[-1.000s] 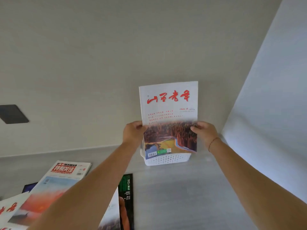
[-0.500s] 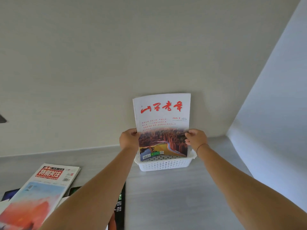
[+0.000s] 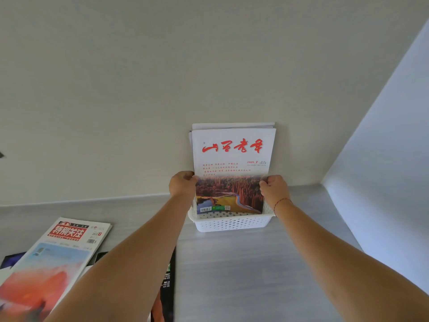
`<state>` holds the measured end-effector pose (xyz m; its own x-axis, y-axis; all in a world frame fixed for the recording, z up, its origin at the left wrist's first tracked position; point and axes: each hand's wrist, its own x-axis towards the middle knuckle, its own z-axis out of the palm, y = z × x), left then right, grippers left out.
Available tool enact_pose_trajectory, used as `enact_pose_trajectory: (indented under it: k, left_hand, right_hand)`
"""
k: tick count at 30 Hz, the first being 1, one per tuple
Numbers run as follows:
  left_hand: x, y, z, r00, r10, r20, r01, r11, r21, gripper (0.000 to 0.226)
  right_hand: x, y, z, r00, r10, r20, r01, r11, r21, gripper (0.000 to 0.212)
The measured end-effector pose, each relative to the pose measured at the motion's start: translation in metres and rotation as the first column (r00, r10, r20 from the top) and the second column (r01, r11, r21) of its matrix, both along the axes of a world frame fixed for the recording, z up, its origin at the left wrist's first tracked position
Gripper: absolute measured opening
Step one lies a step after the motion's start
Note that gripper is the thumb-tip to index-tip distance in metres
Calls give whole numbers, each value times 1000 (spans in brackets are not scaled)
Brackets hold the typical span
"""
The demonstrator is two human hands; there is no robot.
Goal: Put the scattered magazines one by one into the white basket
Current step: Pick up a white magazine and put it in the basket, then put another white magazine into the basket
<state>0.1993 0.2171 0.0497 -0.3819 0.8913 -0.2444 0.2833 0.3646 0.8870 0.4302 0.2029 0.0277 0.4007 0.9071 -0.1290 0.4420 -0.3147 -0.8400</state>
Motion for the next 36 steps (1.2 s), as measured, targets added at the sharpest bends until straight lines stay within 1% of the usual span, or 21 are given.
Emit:
enact_pose_trajectory:
  k: [2,4,5,8,10,12,14,16,18,20,21,22,23,25,26,30,33,35,36]
  left_hand:
    - [-2,-8,-1,1000,-4,-5,4,1000,11,22]
    - [-6,-23,0,1000,13,-5,-13,1000,28,23]
    - [-9,-32,1,1000,23,7,-24,999,41,22]
    - [-24,-67,3,999,39,22,-41,997,66,21]
    - [-38,-97,0,998,52,17,-53,996,74,21]
    - [-56,-132,-7,998,70,-2,-70,996,63,21]
    - [-75,-169,-18,995,98,-36,-97,995,19,20]
    - [-94,-209,-30,990,131,-42,-133,991,-34,20]
    - [-112,-250,-45,986,159,-48,-163,982,-92,21]
    - [-129,-291,-60,982,174,-72,-184,966,-181,21]
    - [-137,-311,-67,982,171,-85,-186,957,-221,21]
    - [-144,-329,-73,981,172,-88,-189,949,-251,20]
    - [-151,-346,-78,981,179,-76,-194,942,-273,19]
    - [-164,-374,-84,979,201,-36,-203,933,-298,19]
    - [-170,-385,-87,979,202,-19,-198,931,-308,20]
    - [-187,-419,-92,986,163,-17,-159,926,-343,20]
    - [-192,-430,-90,992,124,-30,-126,912,-390,21]
    - [-192,-434,-88,996,31,-80,-64,895,-442,15]
    - [-193,-435,-88,994,-19,-107,-33,887,-460,13]
  right_hand:
    - [-3,-7,1,999,-8,54,8,1000,2,10]
    - [-6,-20,4,997,-46,56,46,999,-2,25]
    - [-9,-29,6,995,-79,58,79,997,11,28]
    - [-24,-64,11,981,-158,114,146,984,104,21]
    - [-39,-93,10,981,-146,131,127,982,139,22]
    - [-59,-126,3,990,-63,126,47,990,131,21]
    - [-80,-163,-9,994,48,99,-52,998,47,20]
    - [-101,-199,-24,980,195,52,-191,979,-70,19]
    - [-121,-234,-40,938,346,31,-333,920,-208,20]
    - [-138,-264,-54,881,467,77,-426,852,-303,17]
    - [-145,-277,-58,858,503,106,-446,831,-332,14]
    - [-151,-288,-60,834,532,144,-457,813,-361,15]
    - [-157,-297,-62,798,567,205,-467,796,-384,19]
    - [-167,-311,-63,695,639,328,-494,757,-427,29]
    - [-171,-316,-62,664,659,354,-504,744,-438,31]
    - [-182,-327,-58,607,699,378,-498,705,-505,40]
    - [-189,-327,-56,614,677,407,-453,724,-520,43]
    - [-194,-326,-53,607,673,422,-423,723,-546,38]
    - [-195,-325,-52,581,686,438,-410,712,-570,31]
